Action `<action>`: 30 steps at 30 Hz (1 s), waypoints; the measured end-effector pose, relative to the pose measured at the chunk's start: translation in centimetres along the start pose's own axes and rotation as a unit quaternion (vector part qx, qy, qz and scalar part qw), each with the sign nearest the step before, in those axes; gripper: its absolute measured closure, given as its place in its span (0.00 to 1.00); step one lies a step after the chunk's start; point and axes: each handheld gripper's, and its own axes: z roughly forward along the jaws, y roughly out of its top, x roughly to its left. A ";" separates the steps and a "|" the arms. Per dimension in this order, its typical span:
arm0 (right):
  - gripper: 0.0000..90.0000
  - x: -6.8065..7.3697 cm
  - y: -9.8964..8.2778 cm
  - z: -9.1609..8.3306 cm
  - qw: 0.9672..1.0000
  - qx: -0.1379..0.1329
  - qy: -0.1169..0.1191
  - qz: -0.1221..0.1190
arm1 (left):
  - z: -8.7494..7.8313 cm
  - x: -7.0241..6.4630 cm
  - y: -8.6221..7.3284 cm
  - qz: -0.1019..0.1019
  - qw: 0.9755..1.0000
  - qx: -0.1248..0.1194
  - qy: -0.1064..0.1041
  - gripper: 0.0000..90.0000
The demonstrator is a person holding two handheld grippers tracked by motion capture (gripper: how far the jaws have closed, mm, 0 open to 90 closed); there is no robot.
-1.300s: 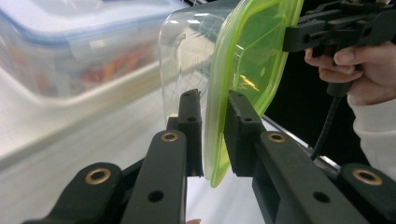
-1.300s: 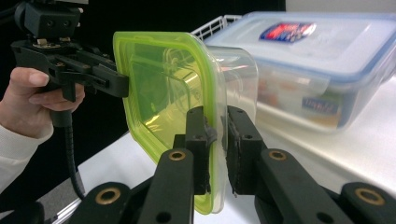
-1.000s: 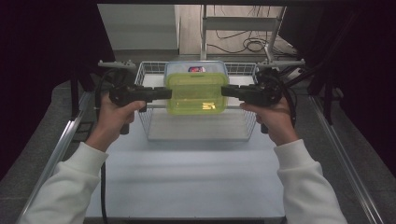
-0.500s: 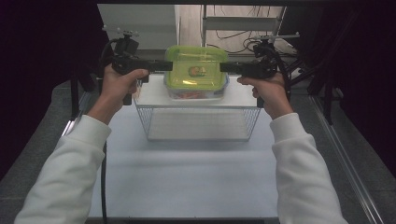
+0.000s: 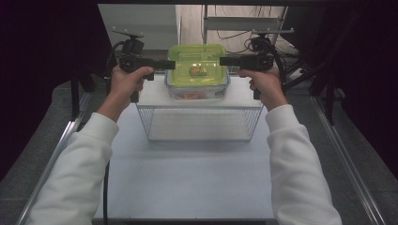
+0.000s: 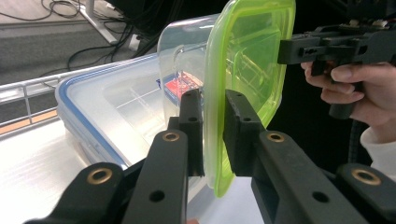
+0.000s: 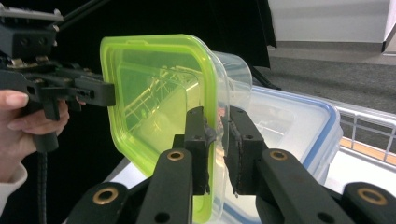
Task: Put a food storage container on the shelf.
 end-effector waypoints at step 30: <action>0.55 -2.6 -0.3 2.9 0.996 -0.033 -0.049 0.063 | 2.8 1.3 0.4 -0.047 0.999 -0.008 0.014 0.26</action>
